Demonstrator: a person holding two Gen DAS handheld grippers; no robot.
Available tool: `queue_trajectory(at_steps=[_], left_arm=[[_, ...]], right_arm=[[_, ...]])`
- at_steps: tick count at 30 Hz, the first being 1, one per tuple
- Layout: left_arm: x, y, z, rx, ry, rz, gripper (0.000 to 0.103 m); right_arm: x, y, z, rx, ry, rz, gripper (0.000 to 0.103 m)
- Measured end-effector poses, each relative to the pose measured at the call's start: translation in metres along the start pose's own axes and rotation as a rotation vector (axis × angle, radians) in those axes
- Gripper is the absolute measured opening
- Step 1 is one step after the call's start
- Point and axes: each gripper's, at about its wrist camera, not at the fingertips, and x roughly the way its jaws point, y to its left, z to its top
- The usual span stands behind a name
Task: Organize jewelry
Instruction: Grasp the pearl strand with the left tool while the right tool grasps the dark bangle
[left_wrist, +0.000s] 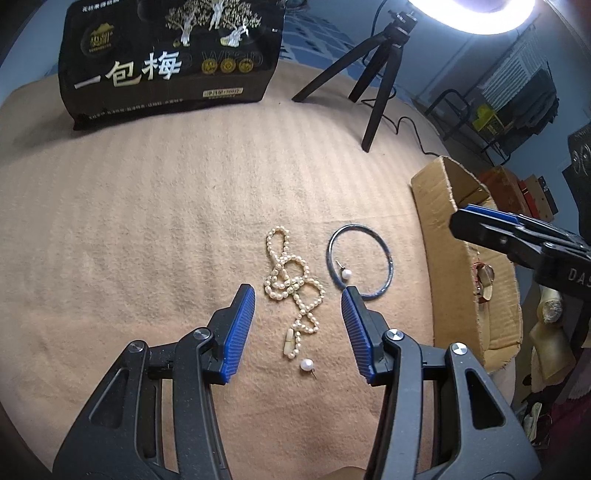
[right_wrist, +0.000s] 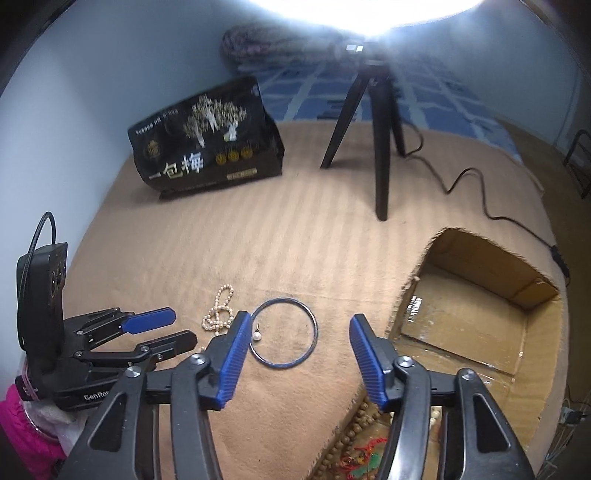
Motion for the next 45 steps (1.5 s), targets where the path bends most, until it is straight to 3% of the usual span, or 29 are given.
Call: queue_trajectory(at_steps=[6,15,23,29,36,44,45], left_arm=[[0.014,0.000,0.003,0.000,0.015,0.004,0.046],[0.028,-0.003,0.009,0.020,0.025,0.024,0.037],[0.040,-0.008,0.012,0.060,0.026,0.064,0.030],[0.049,-0.011,0.019,0.082,0.019,0.125,0.017],[0.054,-0.006,0.023,0.079,0.005,0.117,0.010],[0.043,0.002,0.018,0.054,-0.003,0.083,0.009],[0.041,0.003,0.018,0.049,-0.006,0.081,0.005]], right_arm=[[0.029,0.006,0.010,-0.044,0.099,-0.016,0.046],[0.056,0.014,0.016,-0.071,0.156,-0.043,0.034],[0.082,0.019,0.017,-0.099,0.197,-0.114,0.031],[0.093,0.018,0.017,-0.099,0.209,-0.130,0.030],[0.108,0.018,0.020,-0.115,0.232,-0.170,0.027],[0.114,0.025,0.020,-0.121,0.222,-0.141,0.003],[0.112,0.026,0.018,-0.125,0.222,-0.130,0.001]])
